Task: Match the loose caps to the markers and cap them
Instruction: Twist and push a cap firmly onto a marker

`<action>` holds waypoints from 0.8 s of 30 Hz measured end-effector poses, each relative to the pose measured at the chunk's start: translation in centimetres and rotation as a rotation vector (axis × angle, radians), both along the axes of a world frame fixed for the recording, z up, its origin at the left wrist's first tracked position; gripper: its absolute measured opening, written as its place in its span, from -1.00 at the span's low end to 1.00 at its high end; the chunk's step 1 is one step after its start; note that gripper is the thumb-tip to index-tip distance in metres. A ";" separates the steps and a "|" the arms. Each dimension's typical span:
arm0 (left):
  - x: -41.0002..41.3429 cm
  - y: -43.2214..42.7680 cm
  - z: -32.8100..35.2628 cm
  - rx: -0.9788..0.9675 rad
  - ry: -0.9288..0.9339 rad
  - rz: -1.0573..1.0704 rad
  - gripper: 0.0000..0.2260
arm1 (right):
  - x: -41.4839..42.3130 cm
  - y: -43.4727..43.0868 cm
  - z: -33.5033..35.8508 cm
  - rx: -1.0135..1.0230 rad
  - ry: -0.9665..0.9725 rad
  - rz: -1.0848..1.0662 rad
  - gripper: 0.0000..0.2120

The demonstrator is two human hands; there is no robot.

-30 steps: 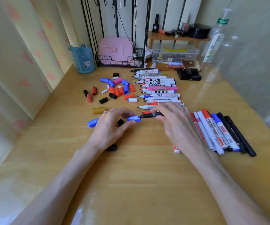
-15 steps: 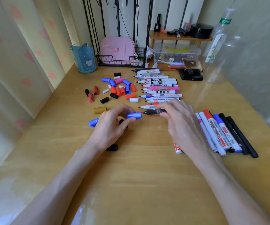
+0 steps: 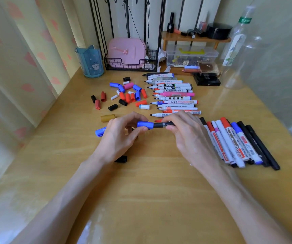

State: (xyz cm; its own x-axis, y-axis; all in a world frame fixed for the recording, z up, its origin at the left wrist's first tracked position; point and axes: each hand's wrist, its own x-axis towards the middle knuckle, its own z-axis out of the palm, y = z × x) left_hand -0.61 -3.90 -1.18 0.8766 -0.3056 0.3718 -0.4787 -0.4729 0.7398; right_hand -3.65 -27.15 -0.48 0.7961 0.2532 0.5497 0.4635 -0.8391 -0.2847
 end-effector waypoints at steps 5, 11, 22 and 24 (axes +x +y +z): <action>0.1 0.2 0.3 0.018 -0.010 0.004 -0.78 | 0.1 0.0 0.1 0.049 0.028 -0.007 -0.86; 1.3 1.4 -0.7 0.132 -0.056 0.073 -0.84 | 0.2 -0.4 0.3 0.062 0.038 -0.054 -0.85; 1.8 1.6 -1.5 0.327 -0.151 0.122 -0.74 | 0.4 -0.6 -0.3 0.033 0.106 -0.104 -0.86; 1.4 2.1 -0.8 0.413 -0.139 0.168 -0.77 | 0.4 -0.6 -0.2 0.035 0.115 -0.106 -0.86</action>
State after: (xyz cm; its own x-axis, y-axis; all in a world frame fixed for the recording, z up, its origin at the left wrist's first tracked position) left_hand 0.83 -1.80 -2.00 0.8767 -0.3112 0.3667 -0.4521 -0.7935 0.4075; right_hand -3.29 -27.76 -0.71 0.8755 0.1468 0.4603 0.3355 -0.8703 -0.3605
